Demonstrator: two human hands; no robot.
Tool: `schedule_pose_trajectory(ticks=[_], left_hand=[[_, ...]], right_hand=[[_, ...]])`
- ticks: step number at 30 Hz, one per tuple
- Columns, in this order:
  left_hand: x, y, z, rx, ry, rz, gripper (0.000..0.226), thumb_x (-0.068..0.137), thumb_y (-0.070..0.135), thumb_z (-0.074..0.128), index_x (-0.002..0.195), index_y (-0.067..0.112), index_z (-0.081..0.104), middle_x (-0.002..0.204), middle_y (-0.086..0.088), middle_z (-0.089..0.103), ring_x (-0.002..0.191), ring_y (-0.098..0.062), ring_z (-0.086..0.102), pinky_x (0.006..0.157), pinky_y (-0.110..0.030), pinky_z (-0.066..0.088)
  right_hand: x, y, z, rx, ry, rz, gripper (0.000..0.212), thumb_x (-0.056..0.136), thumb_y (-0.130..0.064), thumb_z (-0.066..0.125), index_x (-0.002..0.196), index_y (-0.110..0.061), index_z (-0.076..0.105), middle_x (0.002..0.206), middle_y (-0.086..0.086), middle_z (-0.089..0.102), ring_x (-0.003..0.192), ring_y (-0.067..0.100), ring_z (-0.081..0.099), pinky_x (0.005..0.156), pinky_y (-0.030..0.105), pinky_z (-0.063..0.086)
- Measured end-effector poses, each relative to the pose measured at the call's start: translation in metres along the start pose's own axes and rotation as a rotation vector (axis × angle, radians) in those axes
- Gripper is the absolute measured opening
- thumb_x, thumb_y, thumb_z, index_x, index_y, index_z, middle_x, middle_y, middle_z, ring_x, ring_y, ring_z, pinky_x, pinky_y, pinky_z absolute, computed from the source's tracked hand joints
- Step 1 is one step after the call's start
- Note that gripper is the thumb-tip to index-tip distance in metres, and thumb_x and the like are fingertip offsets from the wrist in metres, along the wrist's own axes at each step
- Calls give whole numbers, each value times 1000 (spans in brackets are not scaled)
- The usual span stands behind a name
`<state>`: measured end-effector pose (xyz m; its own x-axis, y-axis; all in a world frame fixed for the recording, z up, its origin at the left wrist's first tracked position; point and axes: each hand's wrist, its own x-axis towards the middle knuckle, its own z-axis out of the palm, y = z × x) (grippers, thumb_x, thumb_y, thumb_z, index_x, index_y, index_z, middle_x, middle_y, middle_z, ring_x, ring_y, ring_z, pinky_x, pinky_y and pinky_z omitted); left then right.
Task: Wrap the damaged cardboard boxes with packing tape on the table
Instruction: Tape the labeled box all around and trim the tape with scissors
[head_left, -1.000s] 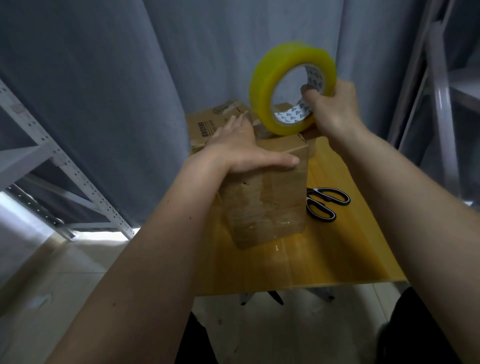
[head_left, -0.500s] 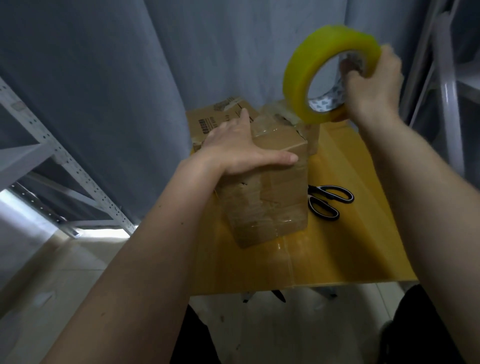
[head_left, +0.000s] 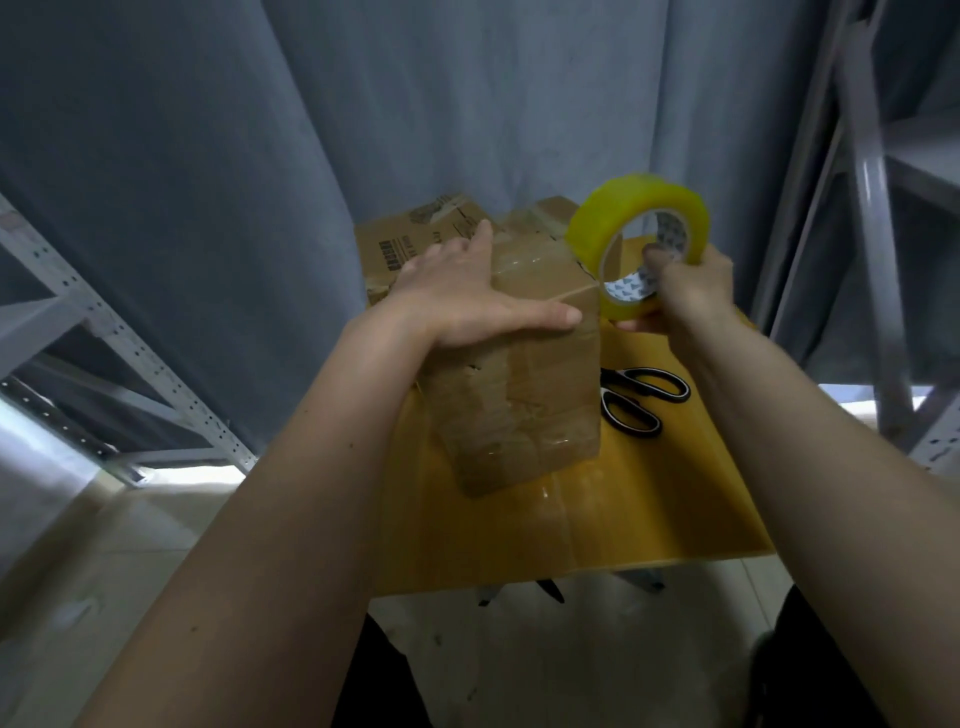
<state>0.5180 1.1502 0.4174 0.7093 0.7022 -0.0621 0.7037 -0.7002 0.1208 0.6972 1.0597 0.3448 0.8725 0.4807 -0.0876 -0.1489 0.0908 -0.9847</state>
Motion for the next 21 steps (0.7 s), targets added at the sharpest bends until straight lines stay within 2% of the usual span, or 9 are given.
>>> schedule_pose_trajectory(ticks=[3, 7, 10, 13, 14, 15, 17, 19, 21], left_hand=[[4, 5, -3, 42, -77, -17, 153, 30, 103, 43, 154, 31, -11, 164, -7, 5, 149, -32, 9, 118, -53, 14], [15, 27, -14, 80, -195, -132, 161, 20, 97, 55, 153, 34, -12, 163, -8, 3, 148, -36, 12, 115, -56, 22], [19, 38, -5, 141, -106, 12, 146, 42, 95, 57, 155, 27, -7, 164, -10, -3, 150, -32, -1, 118, -58, 6], [22, 34, 0, 107, -49, 71, 133, 53, 90, 58, 156, 29, 0, 163, -9, 8, 149, -32, 8, 119, -51, 12], [22, 32, 0, 102, -40, 62, 131, 54, 89, 60, 155, 29, 2, 162, -10, 11, 148, -32, 11, 118, -50, 14], [21, 30, 1, 98, -29, 54, 130, 54, 88, 60, 155, 30, 4, 161, -10, 13, 147, -32, 12, 117, -49, 15], [19, 27, 1, 85, -13, 54, 128, 55, 88, 60, 155, 31, 4, 161, -9, 15, 147, -32, 13, 116, -49, 15], [17, 26, 2, 71, -1, 68, 126, 56, 88, 60, 155, 34, 4, 160, -9, 17, 146, -31, 14, 115, -49, 15], [17, 26, 3, 44, 1, 78, 122, 56, 87, 60, 153, 41, 4, 159, -10, 18, 146, -32, 15, 114, -49, 15]], right_hand=[[-6, 8, 2, 95, -22, 102, 21, 91, -18, 64, 108, -12, 54, 94, 9, 64, 64, 21, 66, 37, 21, 48], [-19, 18, 14, 210, -53, 196, 20, 88, -13, 66, 88, -17, 46, 68, 7, 61, 34, 12, 55, 36, 20, 41], [-22, 20, 17, 264, -4, 227, 21, 89, -15, 65, 87, -22, 45, 72, 4, 61, 43, 15, 54, 44, 24, 42], [-23, 18, 24, 347, -101, 330, 21, 89, -25, 67, 106, -18, 56, 82, 4, 66, 49, 18, 58, 42, 21, 46], [-24, 17, 29, 402, -168, 375, 31, 90, -27, 66, 117, -13, 59, 95, 8, 70, 64, 25, 67, 54, 27, 56], [-25, 16, 33, 438, -199, 411, 38, 90, -27, 65, 123, -8, 60, 109, 12, 70, 87, 31, 70, 76, 37, 60], [-23, 14, 38, 438, -168, 425, 38, 91, -22, 64, 125, -5, 60, 119, 17, 66, 109, 32, 64, 103, 47, 46], [-18, 15, 36, 426, -125, 418, 32, 91, -18, 63, 120, -6, 59, 103, 16, 68, 93, 28, 64, 102, 45, 47], [-15, 20, 30, 422, -89, 427, 24, 92, -17, 62, 113, -8, 58, 82, 12, 66, 70, 23, 63, 80, 37, 58]])
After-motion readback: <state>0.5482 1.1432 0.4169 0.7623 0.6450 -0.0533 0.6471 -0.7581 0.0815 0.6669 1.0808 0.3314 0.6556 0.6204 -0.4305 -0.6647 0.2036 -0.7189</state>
